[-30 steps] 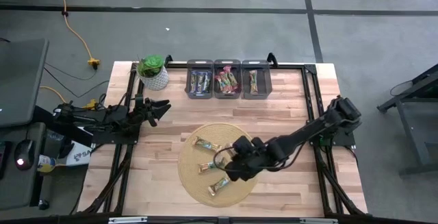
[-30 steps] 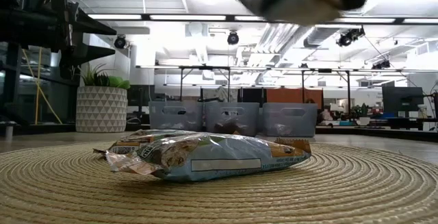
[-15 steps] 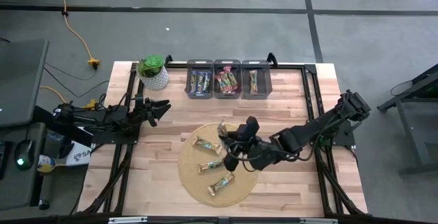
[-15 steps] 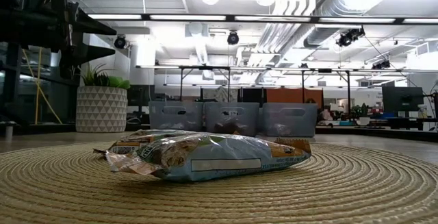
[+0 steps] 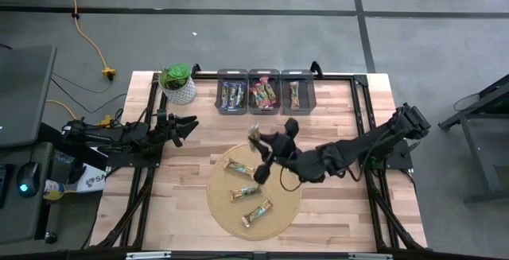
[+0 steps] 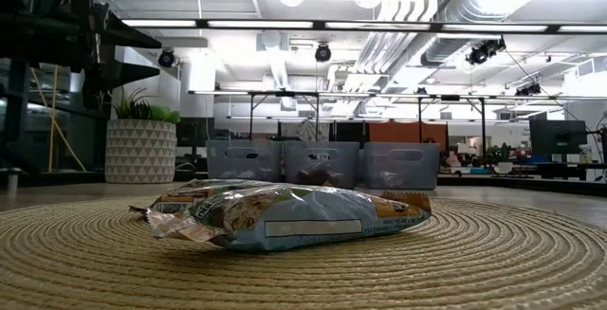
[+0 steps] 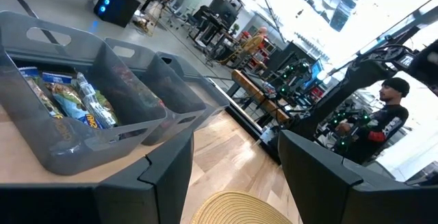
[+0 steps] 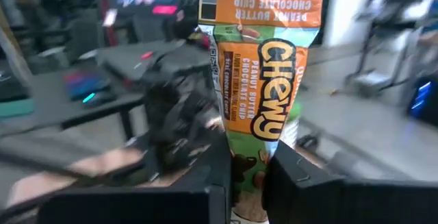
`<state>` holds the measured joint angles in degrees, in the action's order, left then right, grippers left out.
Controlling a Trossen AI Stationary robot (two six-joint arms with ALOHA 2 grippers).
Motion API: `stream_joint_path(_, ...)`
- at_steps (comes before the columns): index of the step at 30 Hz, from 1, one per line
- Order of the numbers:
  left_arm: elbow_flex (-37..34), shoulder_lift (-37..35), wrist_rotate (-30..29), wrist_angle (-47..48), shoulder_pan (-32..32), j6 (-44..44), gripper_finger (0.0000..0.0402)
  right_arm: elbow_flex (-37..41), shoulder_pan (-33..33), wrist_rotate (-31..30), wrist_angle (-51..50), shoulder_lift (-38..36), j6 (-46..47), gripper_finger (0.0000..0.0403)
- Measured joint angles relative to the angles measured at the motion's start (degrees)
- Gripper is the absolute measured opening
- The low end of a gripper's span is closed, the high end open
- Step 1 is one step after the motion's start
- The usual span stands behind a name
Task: Pick and place Granola Bars by type
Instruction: Put the yellow granola bar into the right black bin
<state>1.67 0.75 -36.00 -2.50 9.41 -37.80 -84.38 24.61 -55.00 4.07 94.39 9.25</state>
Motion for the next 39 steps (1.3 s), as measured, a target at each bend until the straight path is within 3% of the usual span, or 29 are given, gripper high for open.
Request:
stream_joint_path(6,0.0,0.01,0.0,0.0,-0.01,0.0,0.0211,0.0,-3.69,-5.07,13.31,-0.31,-16.46,0.0043)
stream_joint_path(11,0.0,0.01,0.02,-0.02,-0.01,0.0,0.0211,0.0,-6.74,-13.56,22.96,-2.79,-28.11,0.0044)
stream_joint_path(16,0.0,0.0,-0.02,-0.06,0.0,0.0,0.0211,0.0,-12.08,-22.38,21.87,-6.72,-36.98,0.0037)
stream_joint_path(22,0.0,0.02,0.07,-0.09,-0.02,0.0,0.0211,-0.04,-22.24,-24.28,14.75,-9.53,-41.02,0.0045)
stream_joint_path(27,0.0,0.0,0.06,-0.09,0.0,0.0,0.0211,-0.04,-30.86,-21.66,6.7,-9.79,-35.54,0.0045)
stream_joint_path(31,0.0,0.0,0.06,-0.11,-0.02,0.0,0.0211,-0.04,-36.93,-16.9,-6.27,-9.79,-21.21,0.0041)
stream_joint_path(36,0.0,0.02,0.06,-0.11,-0.02,0.0,0.0211,-0.04,-44.42,-1.2,-29.4,-9.01,8.58,0.004)
stream_joint_path(39,0.0,0.0,0.06,-0.13,-0.01,0.0,0.0211,1.88,-48.62,9.38,-35.88,-7.28,17.84,0.004)
